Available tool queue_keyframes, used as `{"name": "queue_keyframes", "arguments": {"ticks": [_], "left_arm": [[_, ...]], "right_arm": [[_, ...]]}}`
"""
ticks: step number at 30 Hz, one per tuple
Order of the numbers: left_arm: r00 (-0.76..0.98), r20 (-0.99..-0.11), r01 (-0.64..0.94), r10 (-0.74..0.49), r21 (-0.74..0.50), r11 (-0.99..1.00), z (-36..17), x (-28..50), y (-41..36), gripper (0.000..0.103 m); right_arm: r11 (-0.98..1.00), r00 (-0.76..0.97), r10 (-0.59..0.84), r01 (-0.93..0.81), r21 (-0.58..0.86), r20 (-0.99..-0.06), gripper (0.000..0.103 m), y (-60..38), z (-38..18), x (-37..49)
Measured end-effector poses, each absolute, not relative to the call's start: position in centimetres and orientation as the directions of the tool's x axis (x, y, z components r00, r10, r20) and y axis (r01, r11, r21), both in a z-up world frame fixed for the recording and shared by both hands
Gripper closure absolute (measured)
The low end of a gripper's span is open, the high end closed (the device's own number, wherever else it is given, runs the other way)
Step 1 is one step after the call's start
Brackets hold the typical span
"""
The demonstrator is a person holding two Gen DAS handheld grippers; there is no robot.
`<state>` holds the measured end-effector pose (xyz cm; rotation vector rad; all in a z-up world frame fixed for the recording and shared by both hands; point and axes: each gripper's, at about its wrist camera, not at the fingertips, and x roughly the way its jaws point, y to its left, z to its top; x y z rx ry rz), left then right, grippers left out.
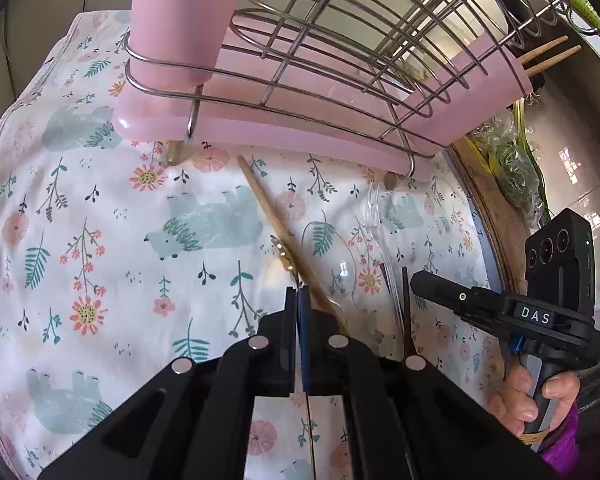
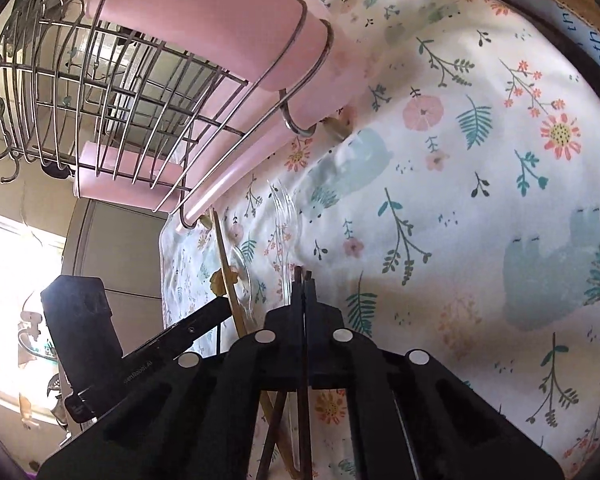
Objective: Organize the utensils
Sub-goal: 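Grasp a gold spoon with the left tool while the right tool grasps a dark chopstick, then lift the gold spoon and dark chopstick upright and carry them above the pink cup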
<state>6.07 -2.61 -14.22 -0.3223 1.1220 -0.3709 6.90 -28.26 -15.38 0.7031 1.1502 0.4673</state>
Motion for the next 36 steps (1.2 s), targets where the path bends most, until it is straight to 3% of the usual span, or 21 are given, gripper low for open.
{"name": "queue_keyframes", "arguments": {"ticks": [17, 18, 20, 21, 30, 31, 33, 36], "left_arm": [[0.417, -0.786, 0.102, -0.457, -0.459, 0.882, -12.9, 5.1, -0.3, 0.102], [0.417, -0.786, 0.101, -0.457, -0.460, 0.882, -13.0, 5.1, -0.4, 0.102], [0.416, -0.786, 0.098, -0.456, -0.460, 0.882, -13.1, 5.1, -0.3, 0.102], [0.416, -0.786, 0.098, -0.457, -0.461, 0.882, -13.1, 5.1, -0.3, 0.102], [0.419, -0.786, 0.089, -0.455, -0.463, 0.882, -13.3, 5.1, -0.2, 0.102], [0.419, -0.786, 0.088, -0.455, -0.463, 0.882, -13.3, 5.1, -0.2, 0.102], [0.422, -0.786, 0.086, -0.452, -0.461, 0.883, -13.2, 5.1, -0.3, 0.102], [0.426, -0.785, 0.082, -0.450, -0.462, 0.883, -13.1, 5.0, -0.1, 0.102]], "right_arm": [[0.691, 0.304, 0.682, 0.029, 0.722, -0.665, 0.101, -27.9, -15.1, 7.0], [0.692, 0.303, 0.682, 0.030, 0.721, -0.666, 0.099, -27.7, -15.2, 7.1], [0.690, 0.307, 0.681, 0.035, 0.723, -0.665, 0.078, -27.3, -15.4, 7.2], [0.688, 0.309, 0.682, 0.038, 0.725, -0.663, 0.076, -27.3, -15.4, 7.2], [0.691, 0.319, 0.678, 0.030, 0.722, -0.662, 0.077, -27.4, -15.9, 7.6], [0.692, 0.321, 0.677, 0.027, 0.722, -0.662, 0.078, -27.4, -15.9, 7.7], [0.696, 0.322, 0.675, 0.020, 0.717, -0.664, 0.090, -27.3, -16.1, 7.8], [0.692, 0.325, 0.680, 0.011, 0.721, -0.657, 0.097, -27.1, -16.2, 7.8]]}}
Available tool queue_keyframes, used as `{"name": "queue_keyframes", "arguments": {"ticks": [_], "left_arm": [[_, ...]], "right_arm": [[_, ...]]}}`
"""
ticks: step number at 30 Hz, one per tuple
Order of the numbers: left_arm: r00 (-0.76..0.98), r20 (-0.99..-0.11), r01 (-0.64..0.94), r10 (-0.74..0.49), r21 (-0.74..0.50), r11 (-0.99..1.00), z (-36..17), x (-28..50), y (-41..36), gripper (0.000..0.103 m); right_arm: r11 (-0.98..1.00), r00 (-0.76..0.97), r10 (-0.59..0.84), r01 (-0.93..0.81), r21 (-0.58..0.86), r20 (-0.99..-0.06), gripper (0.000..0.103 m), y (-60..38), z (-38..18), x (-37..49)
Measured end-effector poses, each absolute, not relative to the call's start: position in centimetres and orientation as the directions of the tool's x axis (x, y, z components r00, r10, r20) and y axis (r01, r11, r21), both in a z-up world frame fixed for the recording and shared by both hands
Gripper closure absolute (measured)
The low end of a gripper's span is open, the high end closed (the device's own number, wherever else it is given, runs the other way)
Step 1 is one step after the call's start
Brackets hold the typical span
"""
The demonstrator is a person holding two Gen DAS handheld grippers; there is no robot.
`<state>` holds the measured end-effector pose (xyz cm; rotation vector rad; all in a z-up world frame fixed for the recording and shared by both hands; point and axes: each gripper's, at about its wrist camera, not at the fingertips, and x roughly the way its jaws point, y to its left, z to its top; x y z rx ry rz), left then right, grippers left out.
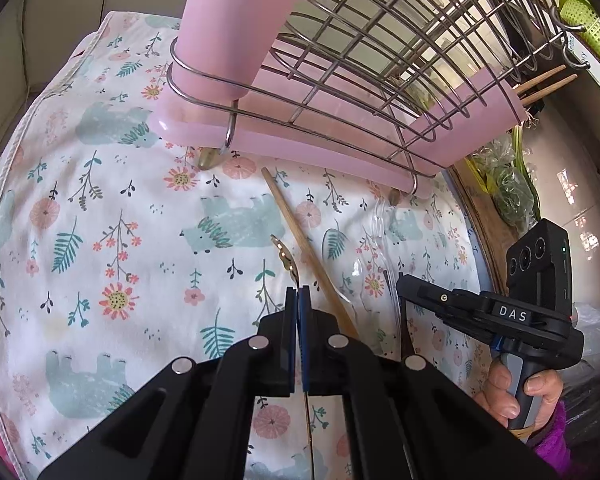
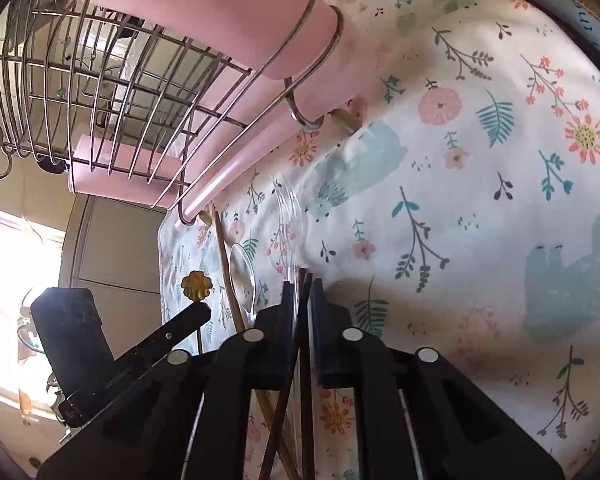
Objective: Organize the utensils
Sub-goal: 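Lift the gold spoon and dark chopstick upright and carry them above the pink cup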
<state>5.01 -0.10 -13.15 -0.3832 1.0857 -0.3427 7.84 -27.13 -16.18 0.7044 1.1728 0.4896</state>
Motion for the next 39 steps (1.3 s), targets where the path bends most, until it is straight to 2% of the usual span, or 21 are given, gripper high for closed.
{"name": "queue_keyframes", "arguments": {"ticks": [10, 29, 39], "left_arm": [[0.511, -0.750, 0.098, -0.419, -0.434, 0.896, -10.1, 3.8, 1.8, 0.102], [0.793, -0.529, 0.118, -0.302, -0.353, 0.928, 1.9, 0.1, 4.6, 0.102], [0.841, -0.469, 0.110, -0.271, -0.342, 0.933, 5.0, 0.1, 4.9, 0.102]], "right_arm": [[0.703, 0.417, 0.659, -0.044, 0.710, -0.626, 0.097, -28.6, -13.2, 6.0], [0.802, 0.678, 0.548, -0.261, 0.537, -0.489, 0.099, -28.9, -1.4, 1.4], [0.825, 0.747, 0.509, -0.282, 0.489, -0.428, 0.099, -30.2, 2.5, 1.0]]}}
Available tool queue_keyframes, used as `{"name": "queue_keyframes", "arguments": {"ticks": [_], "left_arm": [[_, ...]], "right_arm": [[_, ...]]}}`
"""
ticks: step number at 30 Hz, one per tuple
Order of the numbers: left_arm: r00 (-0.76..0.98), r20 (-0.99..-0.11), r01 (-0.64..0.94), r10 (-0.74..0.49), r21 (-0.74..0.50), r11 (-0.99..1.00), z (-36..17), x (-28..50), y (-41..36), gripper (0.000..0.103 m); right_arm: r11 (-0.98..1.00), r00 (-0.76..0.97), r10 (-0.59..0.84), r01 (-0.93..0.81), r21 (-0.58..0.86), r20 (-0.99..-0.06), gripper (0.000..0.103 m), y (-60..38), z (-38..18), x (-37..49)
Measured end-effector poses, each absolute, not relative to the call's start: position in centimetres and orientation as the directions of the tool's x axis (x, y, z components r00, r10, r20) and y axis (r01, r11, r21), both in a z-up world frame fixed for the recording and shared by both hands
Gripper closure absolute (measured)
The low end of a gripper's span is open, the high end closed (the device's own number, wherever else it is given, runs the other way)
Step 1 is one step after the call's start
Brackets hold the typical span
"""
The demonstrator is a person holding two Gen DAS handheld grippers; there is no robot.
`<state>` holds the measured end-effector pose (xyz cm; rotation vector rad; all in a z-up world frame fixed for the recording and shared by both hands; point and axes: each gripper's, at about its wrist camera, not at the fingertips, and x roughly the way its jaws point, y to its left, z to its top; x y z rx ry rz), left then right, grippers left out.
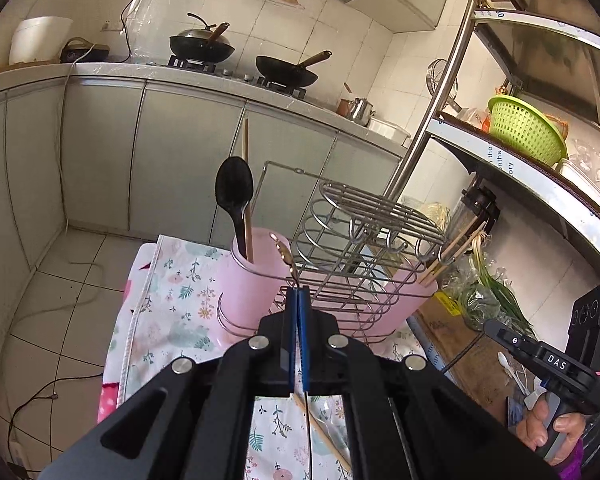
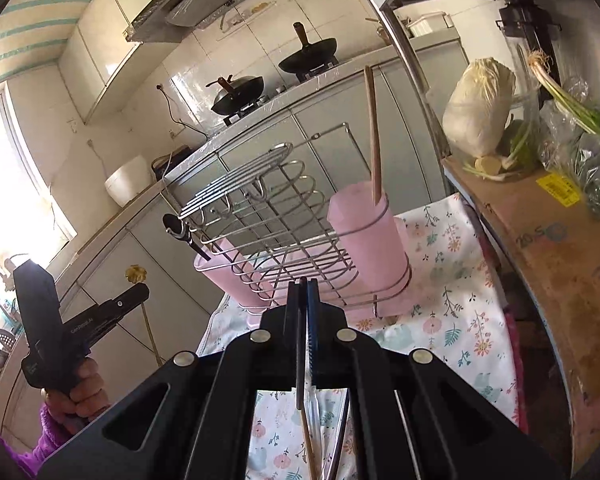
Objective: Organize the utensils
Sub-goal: 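Lift the gold spoon and dark chopstick upright and carry them above the pink cup, then lower the held utensils into the pink cup and open both tools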
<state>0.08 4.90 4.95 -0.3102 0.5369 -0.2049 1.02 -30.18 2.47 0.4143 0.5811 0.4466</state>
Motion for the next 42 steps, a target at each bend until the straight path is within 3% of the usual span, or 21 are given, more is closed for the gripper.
{"name": "queue_keyframes", "arguments": {"ticks": [14, 22, 29, 35, 42], "left_arm": [[0.926, -0.302, 0.117, -0.226, -0.339, 0.934, 12.2, 1.6, 6.1, 0.102], [0.936, -0.267, 0.124, -0.228, -0.357, 0.926, 13.2, 2.7, 6.3, 0.102], [0.960, -0.233, 0.074, -0.155, -0.322, 0.944, 13.1, 3.4, 6.0, 0.102], [0.987, -0.157, -0.002, -0.044, -0.279, 0.960, 13.1, 4.4, 5.4, 0.102], [0.993, -0.027, -0.115, 0.112, -0.200, 0.973, 11.2, 6.0, 3.6, 0.102]], "right_arm": [[0.879, 0.858, 0.416, -0.294, 0.376, -0.301, 0.099, -32.5, 11.9, 3.0], [0.922, 0.914, 0.335, -0.267, 0.280, -0.229, 0.099, -31.7, 15.5, 4.8], [0.961, 0.919, 0.265, -0.225, 0.162, -0.293, 0.099, -29.6, 13.3, 6.9], [0.959, 0.884, 0.274, -0.221, 0.180, -0.379, 0.099, -29.0, 9.6, 8.4], [0.955, 0.864, 0.285, -0.222, 0.195, -0.415, 0.099, -28.9, 7.0, 8.6]]}}
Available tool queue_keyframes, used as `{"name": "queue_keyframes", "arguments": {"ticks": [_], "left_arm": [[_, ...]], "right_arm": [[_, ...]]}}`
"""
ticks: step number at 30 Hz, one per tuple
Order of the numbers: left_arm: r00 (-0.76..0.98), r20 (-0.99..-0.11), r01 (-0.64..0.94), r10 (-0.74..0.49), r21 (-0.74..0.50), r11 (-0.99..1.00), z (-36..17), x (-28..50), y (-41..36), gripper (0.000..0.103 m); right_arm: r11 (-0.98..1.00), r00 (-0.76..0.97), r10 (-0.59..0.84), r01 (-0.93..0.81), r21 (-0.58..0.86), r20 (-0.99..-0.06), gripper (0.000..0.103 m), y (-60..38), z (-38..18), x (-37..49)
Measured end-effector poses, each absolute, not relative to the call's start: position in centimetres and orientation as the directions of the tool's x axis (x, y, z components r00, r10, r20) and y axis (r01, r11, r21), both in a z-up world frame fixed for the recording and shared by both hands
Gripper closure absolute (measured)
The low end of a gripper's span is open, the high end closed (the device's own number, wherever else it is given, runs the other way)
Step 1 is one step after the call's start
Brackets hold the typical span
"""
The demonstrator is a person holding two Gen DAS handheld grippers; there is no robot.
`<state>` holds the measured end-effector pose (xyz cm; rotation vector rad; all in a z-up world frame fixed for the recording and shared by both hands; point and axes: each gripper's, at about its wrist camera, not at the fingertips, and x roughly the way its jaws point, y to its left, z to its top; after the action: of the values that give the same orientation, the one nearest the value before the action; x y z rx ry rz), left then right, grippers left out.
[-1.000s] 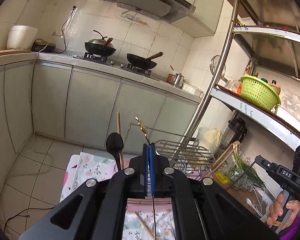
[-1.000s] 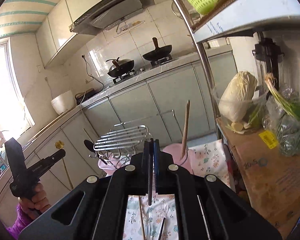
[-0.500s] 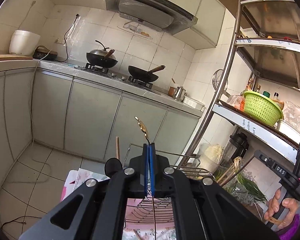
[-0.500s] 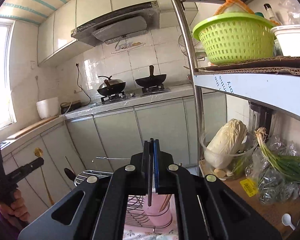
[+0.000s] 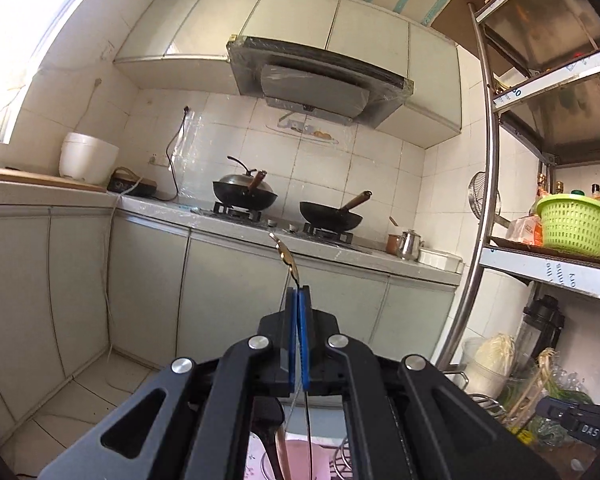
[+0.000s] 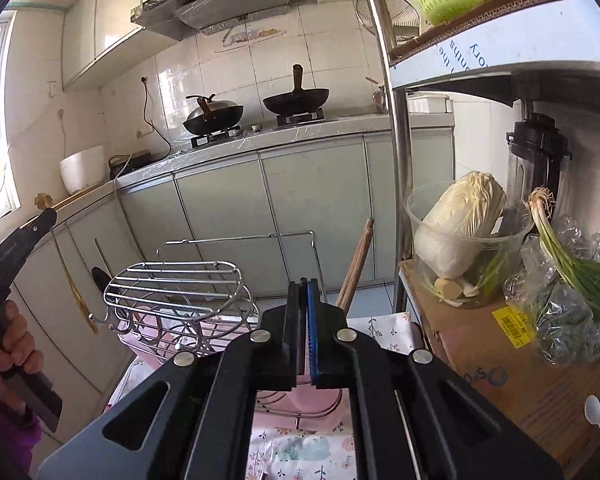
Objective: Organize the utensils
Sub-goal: 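Lower the held utensils into the pink cup and open both tools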
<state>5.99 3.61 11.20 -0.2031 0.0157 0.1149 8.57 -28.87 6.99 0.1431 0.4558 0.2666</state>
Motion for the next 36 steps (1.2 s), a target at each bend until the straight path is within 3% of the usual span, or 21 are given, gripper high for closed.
{"name": "queue_keyframes", "arguments": {"ticks": [5, 9, 15, 25, 27, 29, 32, 36], "left_arm": [[0.985, 0.009, -0.169, 0.172, -0.122, 0.978, 8.8, 7.2, 1.9, 0.102], [0.986, -0.023, -0.166, 0.165, -0.084, 0.983, 6.6, 7.4, 1.2, 0.102], [0.984, -0.121, -0.139, 0.129, -0.081, 0.987, 3.7, 7.0, 1.4, 0.102], [0.941, -0.337, -0.111, 0.035, -0.210, 0.971, 0.5, 8.1, 4.0, 0.101], [0.935, -0.356, -0.105, 0.016, -0.232, 0.967, 0.5, 8.2, 4.5, 0.100], [0.928, -0.373, -0.097, -0.005, -0.253, 0.963, 0.5, 8.1, 4.9, 0.087], [0.921, -0.388, -0.088, -0.036, -0.296, 0.951, 0.5, 7.8, 5.6, 0.077], [0.916, -0.398, -0.082, -0.056, -0.322, 0.943, 0.6, 6.9, 6.1, 0.074]], "right_arm": [[0.954, 0.854, 0.290, -0.223, 0.201, -0.431, 0.099, -29.0, 6.0, 8.7], [0.952, 0.846, 0.295, -0.223, 0.209, -0.443, 0.099, -29.1, 5.4, 8.9], [0.949, 0.840, 0.302, -0.223, 0.221, -0.451, 0.099, -29.1, 4.7, 8.9], [0.949, 0.822, 0.303, -0.216, 0.229, -0.481, 0.098, -28.6, 3.7, 8.6], [0.950, 0.814, 0.301, -0.209, 0.233, -0.496, 0.098, -28.7, 3.4, 8.6], [0.949, 0.803, 0.303, -0.203, 0.242, -0.513, 0.098, -28.8, 3.1, 8.5], [0.945, 0.792, 0.310, -0.198, 0.259, -0.526, 0.093, -29.0, 2.7, 8.2], [0.941, 0.790, 0.315, -0.191, 0.278, -0.526, 0.075, -29.3, 2.4, 7.2]]}}
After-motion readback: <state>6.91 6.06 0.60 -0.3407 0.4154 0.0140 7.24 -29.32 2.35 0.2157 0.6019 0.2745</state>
